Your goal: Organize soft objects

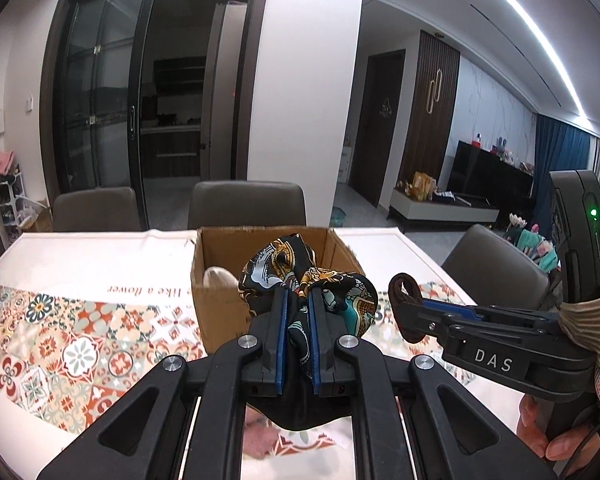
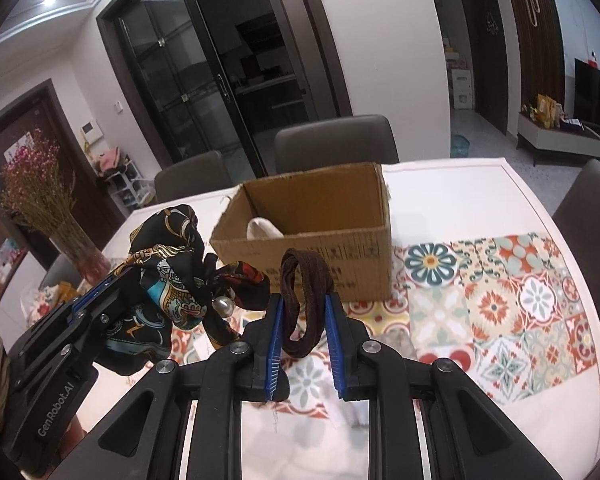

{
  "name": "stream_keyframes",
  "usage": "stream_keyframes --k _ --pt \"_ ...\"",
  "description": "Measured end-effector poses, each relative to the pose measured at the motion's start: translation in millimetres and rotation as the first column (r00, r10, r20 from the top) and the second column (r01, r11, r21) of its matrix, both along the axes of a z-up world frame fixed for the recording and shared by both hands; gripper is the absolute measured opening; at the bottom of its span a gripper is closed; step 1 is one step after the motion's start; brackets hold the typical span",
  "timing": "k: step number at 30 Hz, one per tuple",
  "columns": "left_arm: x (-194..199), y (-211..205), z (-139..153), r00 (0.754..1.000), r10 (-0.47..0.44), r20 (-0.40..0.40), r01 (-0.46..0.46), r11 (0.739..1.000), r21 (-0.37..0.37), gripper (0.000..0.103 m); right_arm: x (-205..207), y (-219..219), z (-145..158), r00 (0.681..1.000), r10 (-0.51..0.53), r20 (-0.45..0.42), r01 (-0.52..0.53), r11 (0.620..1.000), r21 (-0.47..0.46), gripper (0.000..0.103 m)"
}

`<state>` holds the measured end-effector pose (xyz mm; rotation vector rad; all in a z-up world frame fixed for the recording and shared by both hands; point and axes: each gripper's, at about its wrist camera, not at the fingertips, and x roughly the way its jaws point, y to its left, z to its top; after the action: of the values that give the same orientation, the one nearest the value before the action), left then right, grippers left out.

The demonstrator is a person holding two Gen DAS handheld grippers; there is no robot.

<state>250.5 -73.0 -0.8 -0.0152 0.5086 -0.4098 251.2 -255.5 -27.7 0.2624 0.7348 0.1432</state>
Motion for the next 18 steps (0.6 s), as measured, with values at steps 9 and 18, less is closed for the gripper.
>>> stream_keyframes --k 9,18 --pt "11.0 -0.9 20.8 0.998 0.011 0.064 -0.010 1.000 -0.009 0.011 16.0 1.8 16.7 0.999 0.006 0.051 -0.006 1.000 0.003 0.022" --pt "30.3 -1.1 40.1 0.993 0.030 0.117 -0.028 0.999 -0.018 0.011 35.1 0.4 33.2 0.995 -0.003 0.096 0.002 1.000 0.005 0.022"
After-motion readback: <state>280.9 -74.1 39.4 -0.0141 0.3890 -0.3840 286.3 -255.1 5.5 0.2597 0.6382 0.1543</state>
